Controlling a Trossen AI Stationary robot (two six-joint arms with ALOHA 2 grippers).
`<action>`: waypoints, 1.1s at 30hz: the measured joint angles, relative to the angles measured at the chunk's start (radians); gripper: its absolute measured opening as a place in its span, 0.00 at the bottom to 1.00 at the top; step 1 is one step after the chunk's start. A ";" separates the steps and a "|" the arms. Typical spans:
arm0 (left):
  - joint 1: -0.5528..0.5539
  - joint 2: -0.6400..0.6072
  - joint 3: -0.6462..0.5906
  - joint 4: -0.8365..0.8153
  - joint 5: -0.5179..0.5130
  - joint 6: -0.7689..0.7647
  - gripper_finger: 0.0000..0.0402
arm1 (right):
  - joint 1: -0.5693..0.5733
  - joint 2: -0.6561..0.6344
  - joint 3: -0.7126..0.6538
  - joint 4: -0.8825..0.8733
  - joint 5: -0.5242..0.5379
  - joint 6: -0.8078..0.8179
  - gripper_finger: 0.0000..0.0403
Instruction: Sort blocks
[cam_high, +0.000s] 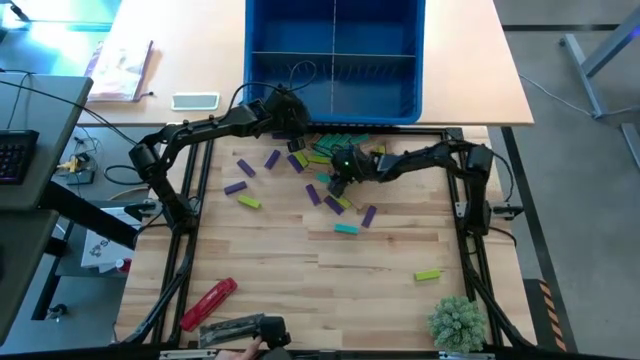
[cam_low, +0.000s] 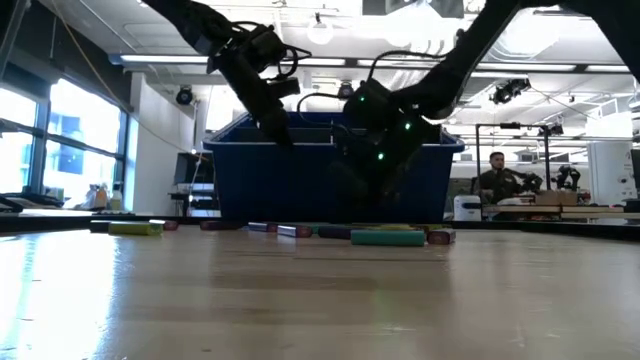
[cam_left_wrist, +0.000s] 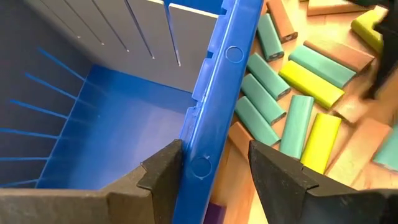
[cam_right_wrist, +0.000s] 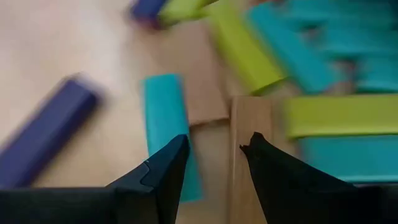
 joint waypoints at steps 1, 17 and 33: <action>0.000 0.000 0.000 0.000 0.001 -0.006 0.41 | 0.000 -0.007 0.004 -0.042 -0.045 -0.004 0.40; -0.004 0.001 -0.002 0.027 -0.048 -0.085 0.41 | 0.107 -0.138 0.000 -0.258 -0.037 -0.263 0.40; -0.004 0.000 -0.002 0.050 -0.054 -0.106 0.41 | -0.025 -0.114 0.002 -0.344 -0.228 -0.419 0.40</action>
